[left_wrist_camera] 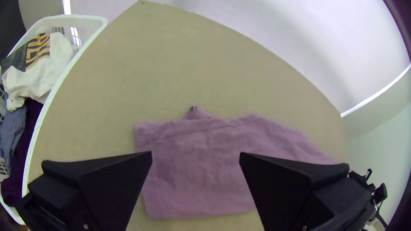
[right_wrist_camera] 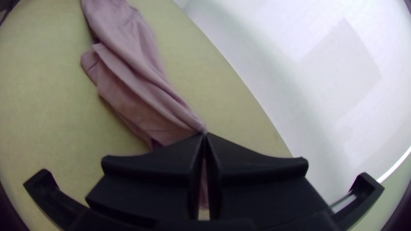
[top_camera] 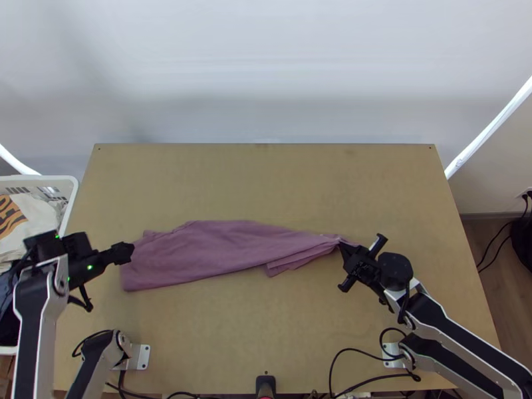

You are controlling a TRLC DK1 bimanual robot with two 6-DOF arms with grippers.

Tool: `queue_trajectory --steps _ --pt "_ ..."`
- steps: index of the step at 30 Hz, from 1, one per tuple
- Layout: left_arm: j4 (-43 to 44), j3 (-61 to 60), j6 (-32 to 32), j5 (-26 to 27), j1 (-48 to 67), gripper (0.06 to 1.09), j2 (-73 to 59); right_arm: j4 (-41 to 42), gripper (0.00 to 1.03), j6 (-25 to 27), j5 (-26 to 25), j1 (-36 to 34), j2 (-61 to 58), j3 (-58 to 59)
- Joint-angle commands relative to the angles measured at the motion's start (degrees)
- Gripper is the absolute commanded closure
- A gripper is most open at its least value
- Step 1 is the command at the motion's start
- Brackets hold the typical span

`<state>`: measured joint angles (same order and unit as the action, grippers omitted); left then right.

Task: Fold the t-shirt

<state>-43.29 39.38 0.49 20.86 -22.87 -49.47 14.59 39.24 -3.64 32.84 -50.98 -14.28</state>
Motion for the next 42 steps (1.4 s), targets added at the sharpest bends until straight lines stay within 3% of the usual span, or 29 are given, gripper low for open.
queue_trajectory --steps 1,4,9,13,29,33,35,37,39,42 --pt "-0.3 0.1 9.4 -2.3 -0.4 0.1 -6.2 2.0 1.0 -0.7 -0.5 -0.6 0.4 -0.8" --pt "-3.9 3.6 15.2 -3.7 -0.9 0.1 -12.0 2.4 1.0 -1.3 -0.5 -0.6 -0.3 -1.0" --pt "-3.8 6.4 19.5 -5.6 -1.5 0.1 -17.6 4.4 1.0 -1.7 -0.5 -0.6 -2.4 -1.8" --pt "-3.3 6.9 19.9 -8.1 -0.7 0.1 -20.9 4.6 1.0 -2.0 -0.5 -0.6 -3.4 -3.0" --pt "8.5 5.4 20.0 -9.6 -0.2 0.11 -33.1 4.6 1.0 -2.8 -1.1 -1.2 -3.4 -3.6" --pt "8.7 5.1 20.8 -9.5 0.4 0.22 -33.4 4.6 1.0 -2.8 -1.5 -1.2 -3.4 -3.7" --pt "8.7 4.5 21.3 -9.5 0.9 0.33 -33.1 4.6 1.0 -2.8 -1.5 -1.2 -3.4 -3.8" --pt "9.1 4.0 21.3 -8.6 1.3 0.59 -31.9 4.6 1.0 -2.9 -1.8 -1.2 -3.4 -3.9" --pt "11.1 4.7 20.6 -6.5 1.3 1.05 -30.0 4.6 1.0 -2.9 -2.0 -1.2 -3.4 -4.0" --pt "10.5 8.5 17.4 -5.4 1.4 1.05 -28.0 4.6 1.0 -3.1 -2.2 -1.2 -3.3 -3.8"
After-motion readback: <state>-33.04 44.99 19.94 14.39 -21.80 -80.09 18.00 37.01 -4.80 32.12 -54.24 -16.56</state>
